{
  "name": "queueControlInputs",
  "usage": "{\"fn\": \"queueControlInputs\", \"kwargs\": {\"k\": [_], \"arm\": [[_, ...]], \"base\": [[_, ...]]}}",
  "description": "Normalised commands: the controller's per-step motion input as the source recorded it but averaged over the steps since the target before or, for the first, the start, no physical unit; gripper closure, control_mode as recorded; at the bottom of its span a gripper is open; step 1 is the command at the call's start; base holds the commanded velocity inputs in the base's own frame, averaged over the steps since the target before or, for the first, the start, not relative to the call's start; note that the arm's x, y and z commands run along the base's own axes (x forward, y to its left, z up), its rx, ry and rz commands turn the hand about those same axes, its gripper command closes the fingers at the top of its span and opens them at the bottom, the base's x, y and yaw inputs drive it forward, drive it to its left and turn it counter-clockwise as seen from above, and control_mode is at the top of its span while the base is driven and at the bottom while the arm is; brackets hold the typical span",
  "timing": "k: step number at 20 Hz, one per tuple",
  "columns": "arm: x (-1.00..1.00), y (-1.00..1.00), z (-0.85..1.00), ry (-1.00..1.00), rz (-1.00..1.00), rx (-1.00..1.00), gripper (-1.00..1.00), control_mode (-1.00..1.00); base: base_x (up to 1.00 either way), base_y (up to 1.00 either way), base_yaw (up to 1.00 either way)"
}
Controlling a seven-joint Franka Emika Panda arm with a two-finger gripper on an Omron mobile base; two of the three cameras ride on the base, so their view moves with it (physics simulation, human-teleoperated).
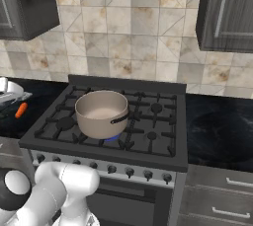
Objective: Put the eggplant and carrot in the pot. Retrieve the spatula and lightly stir the vegetables in the pot.
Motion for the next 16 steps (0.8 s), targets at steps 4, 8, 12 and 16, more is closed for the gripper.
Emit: {"fn": "queueControlInputs", "kwargs": {"k": [4,8,12,16], "arm": [[0.15,0.21,-0.15,0.11,0.00,0.15,-1.00,-1.00],[0.21,0.25,-0.21,0.13,0.00,0.13,-1.00,-1.00],[0.24,0.26,-0.23,0.03,0.00,0.01,-1.00,-1.00],[0.26,0.27,-0.26,0.04,0.00,0.01,-1.00,-1.00]], "base": [[0.00,0.00,0.00],[0.00,0.00,0.00],[0.00,0.00,0.00],[0.00,0.00,0.00]]}}
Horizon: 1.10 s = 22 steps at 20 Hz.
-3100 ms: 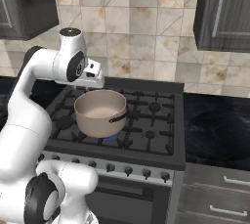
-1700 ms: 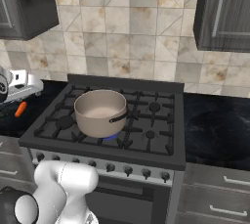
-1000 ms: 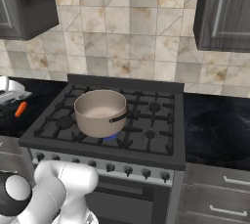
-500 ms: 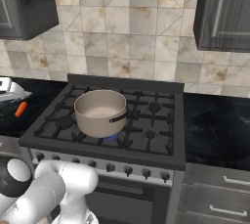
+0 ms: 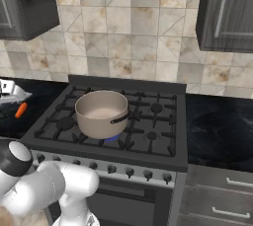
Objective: Put the eggplant and carrot in the pot. Retrieve the spatula and lightly stir the vegetables in the pot.
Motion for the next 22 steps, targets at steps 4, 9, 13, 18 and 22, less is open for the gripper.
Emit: {"fn": "queueControlInputs", "kwargs": {"k": [4,9,13,18,22], "arm": [[0.23,0.29,-0.34,0.07,0.00,0.04,-1.00,-1.00],[0.34,0.27,-0.33,0.03,0.00,0.06,-1.00,-1.00],[0.42,0.37,-0.27,0.00,0.00,0.07,-1.00,-1.00],[0.47,0.38,-0.25,0.00,0.00,0.04,-1.00,-1.00],[0.42,0.36,-0.28,0.05,0.00,0.00,-1.00,-1.00]], "base": [[0.00,0.00,0.00],[0.00,0.00,0.00],[0.00,0.00,0.00],[0.00,0.00,0.00],[0.00,0.00,0.00]]}}
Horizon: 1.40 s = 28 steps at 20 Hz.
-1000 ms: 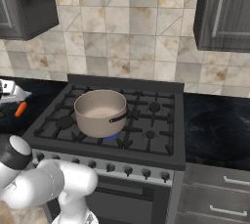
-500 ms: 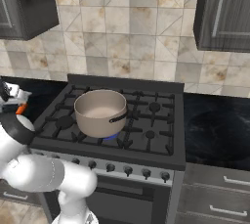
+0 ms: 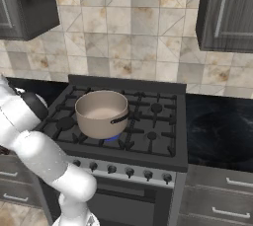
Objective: Put the eggplant and carrot in the pot. Retrieve the spatula and lightly stir the vegetables in the pot.
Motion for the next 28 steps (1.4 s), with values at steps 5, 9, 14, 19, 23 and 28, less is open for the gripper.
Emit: {"fn": "queueControlInputs", "kwargs": {"k": [5,9,14,19,23,28], "arm": [[0.41,0.38,-0.19,0.19,0.00,0.00,-1.00,-1.00],[0.31,0.36,-0.09,0.12,0.00,-0.03,-1.00,-1.00],[0.30,0.44,-0.04,0.01,0.00,-0.18,-1.00,-1.00],[0.30,0.48,0.01,0.00,0.00,-0.20,-1.00,-1.00],[0.22,0.32,0.02,0.01,0.00,-0.17,-1.00,-1.00],[0.19,0.01,-0.09,0.03,-0.01,-0.13,-1.00,-1.00]], "base": [[0.00,0.00,0.00],[0.00,0.00,0.00],[0.00,0.00,0.00],[0.00,0.00,0.00],[0.00,0.00,0.00],[0.00,0.00,0.00]]}}
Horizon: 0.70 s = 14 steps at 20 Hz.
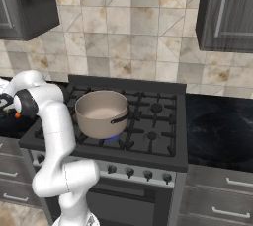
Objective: Put the eggplant and carrot in the pot. Retrieve the spatula and lightly stir the vegetables in the pot.
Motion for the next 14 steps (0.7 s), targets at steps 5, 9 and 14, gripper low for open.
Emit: {"fn": "queueControlInputs", "kwargs": {"k": [5,9,14], "arm": [[0.24,-0.08,-0.24,0.02,0.00,-0.01,-1.00,-1.00],[0.25,-0.03,-0.34,0.00,0.00,0.00,-1.00,-1.00],[0.29,0.00,-0.39,0.03,0.00,0.03,-1.00,-1.00]], "base": [[0.00,0.00,0.00],[0.00,0.00,0.00],[0.00,0.00,0.00]]}}
